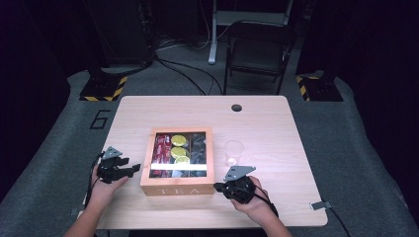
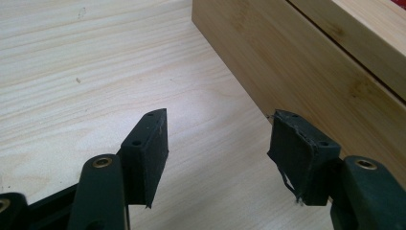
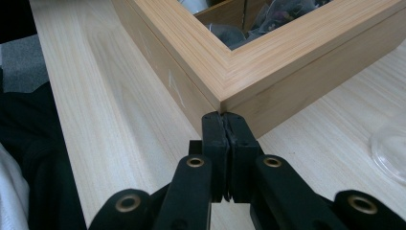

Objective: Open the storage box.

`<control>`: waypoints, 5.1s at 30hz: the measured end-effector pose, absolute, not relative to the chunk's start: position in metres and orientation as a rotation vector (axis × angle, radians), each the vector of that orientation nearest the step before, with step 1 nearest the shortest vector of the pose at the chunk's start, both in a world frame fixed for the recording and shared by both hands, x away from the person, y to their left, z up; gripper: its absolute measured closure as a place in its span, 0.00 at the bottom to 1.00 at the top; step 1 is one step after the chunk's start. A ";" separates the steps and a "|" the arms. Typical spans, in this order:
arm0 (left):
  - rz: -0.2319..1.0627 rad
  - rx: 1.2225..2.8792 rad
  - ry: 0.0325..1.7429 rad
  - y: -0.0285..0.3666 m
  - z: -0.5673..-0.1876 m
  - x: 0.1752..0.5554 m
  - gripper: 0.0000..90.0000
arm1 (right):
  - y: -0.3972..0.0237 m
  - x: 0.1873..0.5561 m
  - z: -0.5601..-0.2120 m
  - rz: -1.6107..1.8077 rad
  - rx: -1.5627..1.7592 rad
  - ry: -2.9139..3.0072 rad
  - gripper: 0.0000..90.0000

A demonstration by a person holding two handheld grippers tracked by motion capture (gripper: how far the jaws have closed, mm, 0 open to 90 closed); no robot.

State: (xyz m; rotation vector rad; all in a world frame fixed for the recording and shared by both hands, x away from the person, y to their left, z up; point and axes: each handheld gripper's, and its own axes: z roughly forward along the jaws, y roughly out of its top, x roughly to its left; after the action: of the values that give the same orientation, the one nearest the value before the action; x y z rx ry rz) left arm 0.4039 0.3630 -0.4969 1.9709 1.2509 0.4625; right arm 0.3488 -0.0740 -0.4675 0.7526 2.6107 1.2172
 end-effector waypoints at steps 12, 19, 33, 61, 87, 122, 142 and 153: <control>0.493 1.960 1.229 0.365 -0.490 0.393 0.43 | -0.071 0.352 -0.463 1.225 0.753 2.602 0.97; 0.512 1.935 1.190 0.363 -0.480 0.375 0.43 | -0.067 0.356 -0.458 1.270 0.767 2.595 0.96; 0.474 1.890 1.058 0.345 -0.459 0.345 0.46 | -0.060 0.365 -0.449 1.341 0.762 2.567 0.96; 0.536 1.949 0.909 0.314 -0.449 0.332 0.54 | -0.058 0.366 -0.447 1.399 0.791 2.498 0.85; 0.593 1.894 0.922 0.314 -0.430 0.337 0.50 | -0.062 0.368 -0.425 1.361 0.829 2.355 0.63; 0.613 1.860 0.925 0.314 -0.382 0.362 0.52 | -0.056 0.392 -0.379 1.393 0.787 2.252 0.57; 0.649 1.794 1.012 0.309 -0.377 0.395 0.54 | -0.051 0.413 -0.349 1.356 0.776 2.254 0.58; 0.674 1.749 1.062 0.306 -0.386 0.409 0.60 | -0.051 0.420 -0.344 1.369 0.780 2.247 0.58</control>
State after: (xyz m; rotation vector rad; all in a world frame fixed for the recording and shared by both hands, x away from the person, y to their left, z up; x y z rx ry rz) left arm 0.4095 0.3064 -0.3862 1.7488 1.0624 0.6735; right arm 0.4200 -0.0507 -0.3443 0.7800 2.2469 1.3687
